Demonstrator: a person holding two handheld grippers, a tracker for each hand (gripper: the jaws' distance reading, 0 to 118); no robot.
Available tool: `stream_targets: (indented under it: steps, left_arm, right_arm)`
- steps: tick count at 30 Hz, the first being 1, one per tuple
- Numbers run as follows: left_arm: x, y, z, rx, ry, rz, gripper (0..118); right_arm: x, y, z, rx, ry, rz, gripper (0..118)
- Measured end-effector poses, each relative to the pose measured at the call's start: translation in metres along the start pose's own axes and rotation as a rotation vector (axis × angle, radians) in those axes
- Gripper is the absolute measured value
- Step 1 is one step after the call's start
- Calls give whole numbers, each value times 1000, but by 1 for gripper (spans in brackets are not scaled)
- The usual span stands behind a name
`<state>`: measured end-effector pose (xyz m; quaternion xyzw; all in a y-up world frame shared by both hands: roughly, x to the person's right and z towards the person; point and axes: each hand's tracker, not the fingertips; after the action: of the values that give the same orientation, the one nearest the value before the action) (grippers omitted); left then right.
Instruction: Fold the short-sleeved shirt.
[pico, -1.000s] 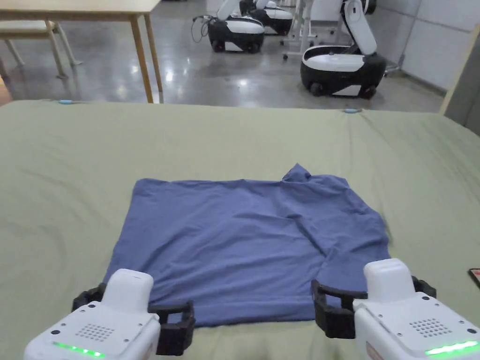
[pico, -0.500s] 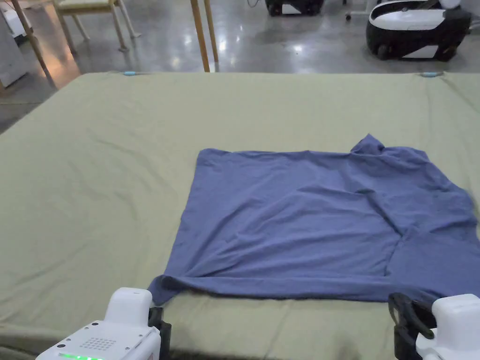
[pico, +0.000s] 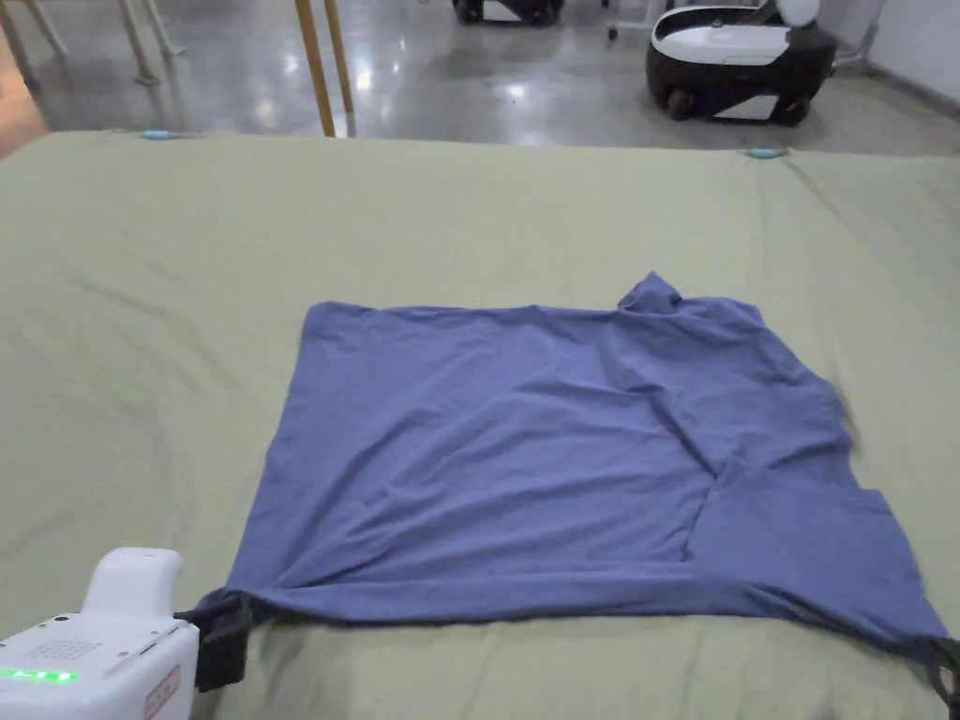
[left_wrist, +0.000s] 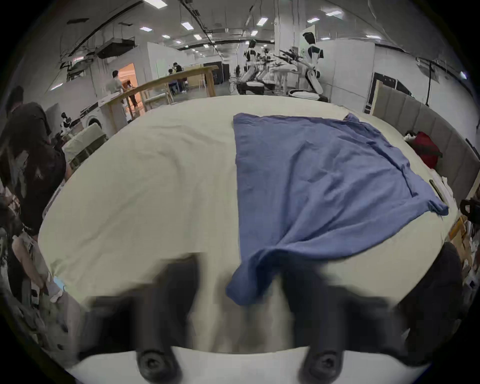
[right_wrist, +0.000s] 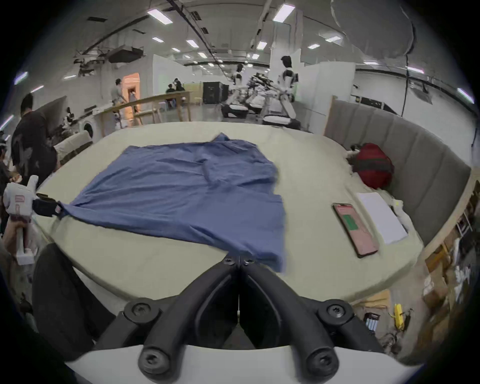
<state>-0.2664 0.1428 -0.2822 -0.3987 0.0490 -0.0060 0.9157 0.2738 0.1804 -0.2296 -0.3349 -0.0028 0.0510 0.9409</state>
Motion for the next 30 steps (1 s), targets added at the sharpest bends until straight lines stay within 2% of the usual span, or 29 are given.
stream_targets:
  steps: [1,2,5,6,8,9,13,14,16,17,18,19,21,22,23,27,30]
  left_arm:
    - [1,4,0,1,-15,2,24]
    - [5,9,3,21,-63,52,0]
    - [12,20,13,15,-29,-12,0]
    - [14,22,17,22,-28,-12,0]
    - [10,19,13,19,-56,12,0]
    - [10,18,14,14,-56,11,0]
    - [13,15,14,-1,-44,0,0]
    - [13,14,15,-3,-42,0,0]
    - [15,11,11,-15,-34,-3,0]
    - [16,10,10,-22,-30,-3,0]
    - [16,9,10,-28,-22,-8,0]
    - [16,9,11,-32,-10,-14,0]
    - [11,12,15,-18,15,-17,0]
    - [7,17,19,-11,14,-8,0]
    - [3,25,23,-1,14,-2,0]
    - [9,79,25,77,53,-85,0]
    - [10,134,-5,70,56,-103,0]
  right_arm:
    - [11,-2,-3,-16,-21,-12,1]
    - [22,-5,-6,-30,-55,-19,1]
    - [46,-10,-18,-41,-89,-34,2]
    - [53,-12,-23,-39,-71,-32,28]
    - [59,-13,-39,-67,-37,-18,114]
    - [58,-13,-43,-21,-49,-5,117]
    - [47,-4,-75,-86,9,74,114]
    - [45,-2,-83,-98,51,82,103]
    - [42,-2,-99,-171,144,46,3]
    - [39,-2,-105,-201,115,63,4]
    - [35,-2,-98,-125,93,119,3]
    - [40,-2,-90,-75,91,116,3]
    - [52,11,-75,-43,139,-31,3]
    - [59,21,-66,-11,141,-86,3]
    - [65,31,-57,31,126,-102,4]
    - [58,87,-55,115,83,-46,3]
    - [48,138,-90,108,71,-35,4]
